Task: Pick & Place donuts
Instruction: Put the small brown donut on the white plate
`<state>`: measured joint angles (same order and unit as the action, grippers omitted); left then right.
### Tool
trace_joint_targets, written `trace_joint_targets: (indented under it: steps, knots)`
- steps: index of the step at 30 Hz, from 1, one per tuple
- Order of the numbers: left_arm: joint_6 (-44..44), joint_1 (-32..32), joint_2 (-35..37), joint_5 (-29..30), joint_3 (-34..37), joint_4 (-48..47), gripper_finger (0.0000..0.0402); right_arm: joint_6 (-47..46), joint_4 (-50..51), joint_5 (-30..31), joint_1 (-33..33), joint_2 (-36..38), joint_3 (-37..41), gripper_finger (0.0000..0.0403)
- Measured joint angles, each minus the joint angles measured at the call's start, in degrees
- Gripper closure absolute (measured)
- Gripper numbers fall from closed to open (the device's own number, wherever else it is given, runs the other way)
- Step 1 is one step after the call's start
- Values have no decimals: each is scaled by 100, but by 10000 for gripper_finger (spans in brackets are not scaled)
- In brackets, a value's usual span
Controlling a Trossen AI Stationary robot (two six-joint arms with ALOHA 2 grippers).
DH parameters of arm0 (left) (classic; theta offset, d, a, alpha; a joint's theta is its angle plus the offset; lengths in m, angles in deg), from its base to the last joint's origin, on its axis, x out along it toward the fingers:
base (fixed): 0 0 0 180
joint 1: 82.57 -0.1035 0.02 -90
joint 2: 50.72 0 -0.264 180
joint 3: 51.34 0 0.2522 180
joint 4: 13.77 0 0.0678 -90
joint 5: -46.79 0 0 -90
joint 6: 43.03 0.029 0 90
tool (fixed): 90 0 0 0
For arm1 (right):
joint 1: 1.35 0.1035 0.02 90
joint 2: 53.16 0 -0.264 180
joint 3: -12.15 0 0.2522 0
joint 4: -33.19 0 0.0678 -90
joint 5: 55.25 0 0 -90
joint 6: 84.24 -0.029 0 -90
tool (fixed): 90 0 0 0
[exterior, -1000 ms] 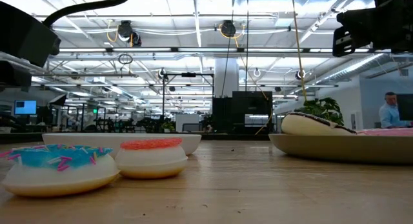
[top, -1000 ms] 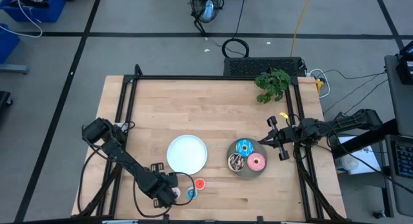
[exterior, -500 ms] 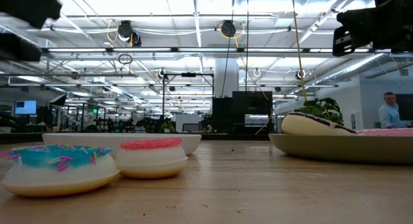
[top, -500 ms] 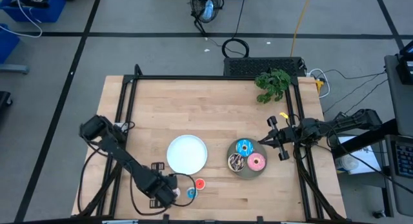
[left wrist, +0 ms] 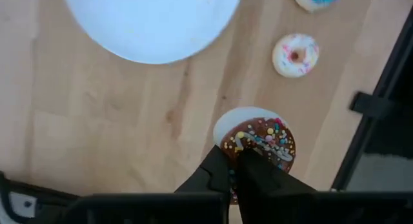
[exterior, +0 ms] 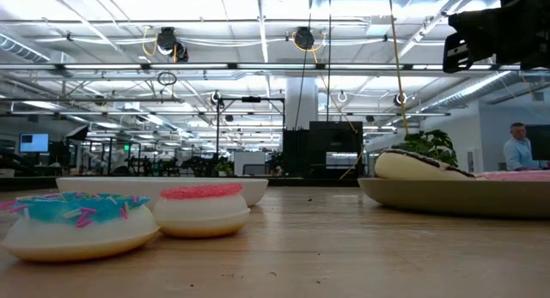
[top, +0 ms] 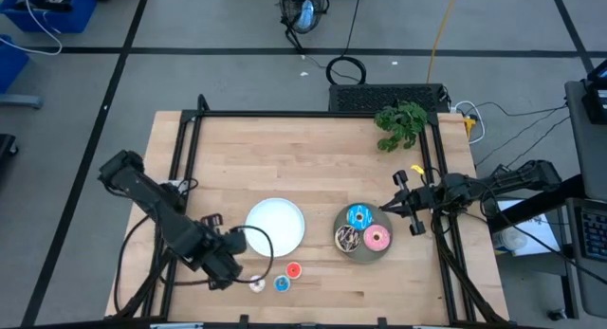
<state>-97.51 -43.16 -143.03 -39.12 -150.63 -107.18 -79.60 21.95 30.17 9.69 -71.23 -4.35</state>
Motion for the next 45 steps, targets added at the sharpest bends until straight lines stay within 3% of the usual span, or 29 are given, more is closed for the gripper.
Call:
trace_joint_targets:
  steps: [15, 22, 27, 31, 37, 41, 45]
  knots:
    - [212, -368, 200, 201, -56, -130, 377, -92, 18, 0, 0, 0, 0, 403]
    - [195, -1174, 200, 738, -56, -111, 387, -87, 2, 33, 0, 0, 1, 403]
    - [260, -1859, 198, 750, -56, -40, 360, -52, 0, 42, -7, 0, 2, 403]
    - [833, -2351, 150, 682, -56, 126, 373, 44, -24, 114, -7, 0, 2, 403]
    - [1813, -3027, 150, 411, 208, 1148, 390, 91, 6, 340, -9, -2, 2, 403]
    - [2062, -3353, 158, 466, 462, 1740, 376, 98, 5, 334, -9, -2, 1, 403]
    - [2156, -3525, 154, 364, 796, 1985, 386, 98, 15, 332, -9, -2, 0, 403]
